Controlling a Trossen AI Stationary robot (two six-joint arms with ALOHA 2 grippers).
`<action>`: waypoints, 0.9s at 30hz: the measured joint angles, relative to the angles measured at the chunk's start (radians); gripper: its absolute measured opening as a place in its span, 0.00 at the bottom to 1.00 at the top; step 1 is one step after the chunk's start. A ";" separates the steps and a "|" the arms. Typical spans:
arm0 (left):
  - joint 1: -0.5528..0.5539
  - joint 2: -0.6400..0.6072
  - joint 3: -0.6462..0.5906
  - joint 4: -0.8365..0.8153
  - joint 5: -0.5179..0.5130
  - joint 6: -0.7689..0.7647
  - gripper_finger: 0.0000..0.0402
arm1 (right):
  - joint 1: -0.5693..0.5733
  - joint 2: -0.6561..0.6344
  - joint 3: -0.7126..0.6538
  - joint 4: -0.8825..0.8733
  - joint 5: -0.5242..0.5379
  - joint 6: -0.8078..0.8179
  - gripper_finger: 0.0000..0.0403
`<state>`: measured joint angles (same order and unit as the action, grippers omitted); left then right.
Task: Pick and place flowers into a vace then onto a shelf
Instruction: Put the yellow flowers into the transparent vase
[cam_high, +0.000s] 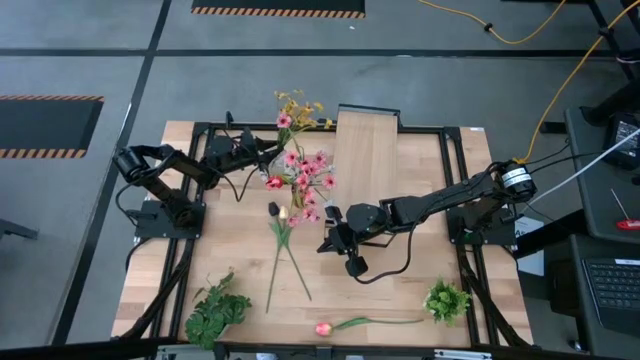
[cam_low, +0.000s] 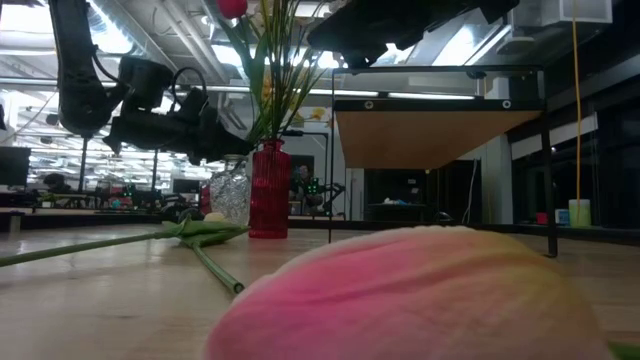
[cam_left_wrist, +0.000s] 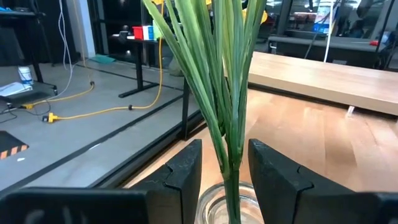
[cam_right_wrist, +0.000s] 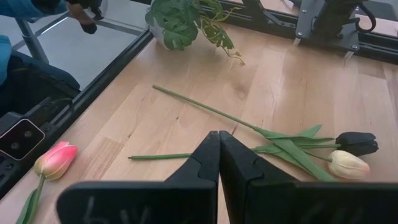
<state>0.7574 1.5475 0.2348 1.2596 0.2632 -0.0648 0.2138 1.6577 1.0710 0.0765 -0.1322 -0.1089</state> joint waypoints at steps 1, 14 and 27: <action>0.000 -0.006 -0.001 -0.006 -0.002 0.001 0.31 | 0.000 0.000 0.000 0.000 0.000 0.000 0.02; 0.000 -0.142 -0.002 -0.084 -0.061 0.002 0.31 | 0.000 0.000 0.000 0.001 0.000 0.000 0.02; -0.006 -0.156 0.107 -0.290 -0.054 0.045 0.31 | 0.000 0.000 0.000 0.002 0.000 0.000 0.02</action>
<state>0.7517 1.3918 0.3417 0.9696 0.2087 -0.0197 0.2138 1.6581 1.0710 0.0782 -0.1322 -0.1093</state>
